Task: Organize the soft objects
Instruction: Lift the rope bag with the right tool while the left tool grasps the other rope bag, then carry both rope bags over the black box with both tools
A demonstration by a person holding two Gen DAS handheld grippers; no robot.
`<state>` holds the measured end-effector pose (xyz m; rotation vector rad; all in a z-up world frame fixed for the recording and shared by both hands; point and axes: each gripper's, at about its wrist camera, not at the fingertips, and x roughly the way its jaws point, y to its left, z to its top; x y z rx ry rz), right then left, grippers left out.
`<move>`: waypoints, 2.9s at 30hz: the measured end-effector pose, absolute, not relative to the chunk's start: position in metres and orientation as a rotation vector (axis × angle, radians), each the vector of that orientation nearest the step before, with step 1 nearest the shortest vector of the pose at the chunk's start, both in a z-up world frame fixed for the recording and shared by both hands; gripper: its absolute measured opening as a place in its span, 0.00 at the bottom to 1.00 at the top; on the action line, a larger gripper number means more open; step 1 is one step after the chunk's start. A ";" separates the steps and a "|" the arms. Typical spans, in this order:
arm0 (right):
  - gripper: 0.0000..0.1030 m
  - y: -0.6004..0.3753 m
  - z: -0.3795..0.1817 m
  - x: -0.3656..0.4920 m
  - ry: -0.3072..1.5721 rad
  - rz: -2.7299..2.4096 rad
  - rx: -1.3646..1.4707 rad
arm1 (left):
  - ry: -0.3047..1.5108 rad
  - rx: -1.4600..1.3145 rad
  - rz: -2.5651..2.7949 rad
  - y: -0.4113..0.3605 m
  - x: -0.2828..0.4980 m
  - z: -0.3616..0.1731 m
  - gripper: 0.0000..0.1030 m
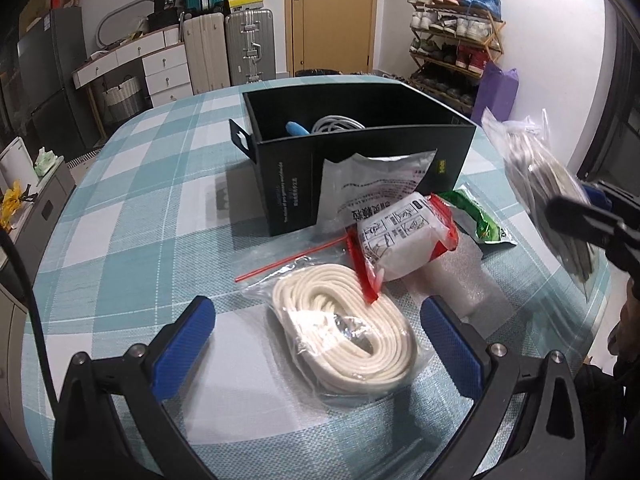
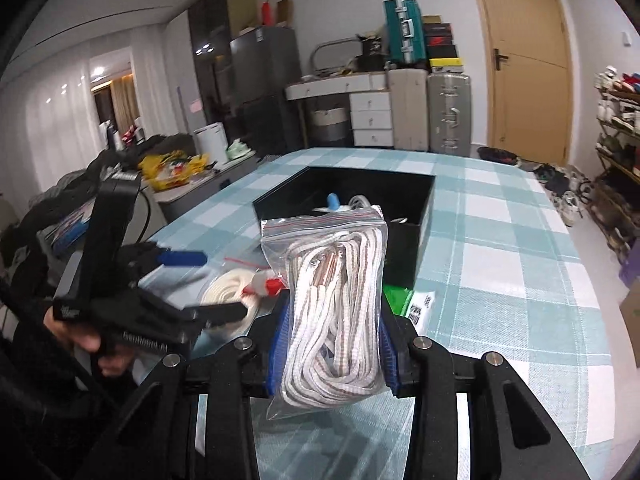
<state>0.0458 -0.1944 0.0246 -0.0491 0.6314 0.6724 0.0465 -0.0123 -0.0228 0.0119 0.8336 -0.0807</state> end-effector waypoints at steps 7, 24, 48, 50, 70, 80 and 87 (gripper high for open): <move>0.37 -0.190 0.023 0.051 0.622 0.613 -0.028 | 0.883 0.068 -0.086 -0.025 0.052 -0.030 0.72; 0.37 -0.188 0.026 0.055 0.595 0.605 -0.010 | 0.830 -0.025 -0.156 -0.002 0.020 -0.016 0.29; 0.37 -0.223 0.078 0.075 0.471 0.577 0.132 | 0.601 -0.102 -0.197 0.016 0.015 0.059 0.29; 0.37 -0.224 0.083 0.079 0.476 0.590 0.142 | 0.594 -0.101 -0.201 0.016 0.017 0.064 0.29; 0.37 -0.183 0.072 0.137 0.643 0.603 0.070 | 0.634 -0.075 -0.224 0.008 0.090 0.068 0.30; 0.37 -0.165 0.053 0.169 0.755 0.600 -0.008 | 0.695 -0.077 -0.235 -0.001 0.125 0.051 0.30; 0.37 -0.148 0.045 0.187 0.817 0.589 -0.082 | 0.729 -0.069 -0.242 -0.007 0.143 0.043 0.30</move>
